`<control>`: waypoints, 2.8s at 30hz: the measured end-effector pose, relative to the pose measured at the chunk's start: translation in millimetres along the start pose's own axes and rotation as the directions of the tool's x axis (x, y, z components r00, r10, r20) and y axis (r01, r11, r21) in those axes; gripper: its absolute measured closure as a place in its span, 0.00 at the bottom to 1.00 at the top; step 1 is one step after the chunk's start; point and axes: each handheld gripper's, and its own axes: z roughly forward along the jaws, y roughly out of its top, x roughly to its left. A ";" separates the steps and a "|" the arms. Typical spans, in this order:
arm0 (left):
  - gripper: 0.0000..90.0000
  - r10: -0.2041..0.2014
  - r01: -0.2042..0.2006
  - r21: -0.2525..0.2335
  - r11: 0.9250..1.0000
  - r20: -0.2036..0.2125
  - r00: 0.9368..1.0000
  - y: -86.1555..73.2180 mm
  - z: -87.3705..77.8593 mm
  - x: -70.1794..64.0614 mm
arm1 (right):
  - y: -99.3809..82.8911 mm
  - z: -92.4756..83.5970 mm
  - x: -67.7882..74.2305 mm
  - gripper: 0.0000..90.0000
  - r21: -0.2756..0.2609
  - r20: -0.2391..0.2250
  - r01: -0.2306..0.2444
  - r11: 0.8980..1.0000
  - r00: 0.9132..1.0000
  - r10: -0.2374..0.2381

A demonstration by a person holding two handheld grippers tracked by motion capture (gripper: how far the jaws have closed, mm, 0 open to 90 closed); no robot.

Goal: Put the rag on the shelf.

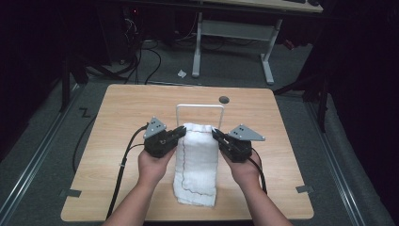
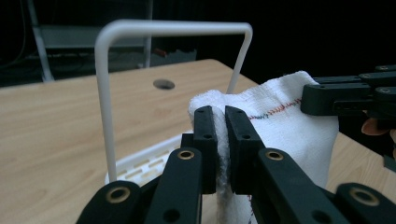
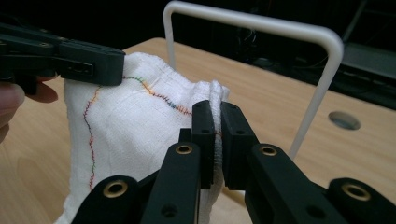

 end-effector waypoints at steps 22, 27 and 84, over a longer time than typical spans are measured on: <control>0.93 0.183 -0.185 -0.171 0.968 -0.030 0.983 100.0 -24.4 -27.4 | 90.7 -41.2 -13.3 0.95 -0.223 0.025 0.036 0.974 0.999 -0.031; 0.93 0.185 -0.187 -0.175 0.967 -0.023 0.982 106.0 -22.7 -28.3 | 98.2 -46.5 -15.7 0.95 -0.255 0.019 0.019 0.967 1.000 -0.014; 0.93 0.159 -0.144 0.087 0.986 -0.197 0.967 137.9 104.4 72.3 | 123.0 101.3 -108.2 0.95 -0.049 0.017 -0.088 0.995 0.996 0.089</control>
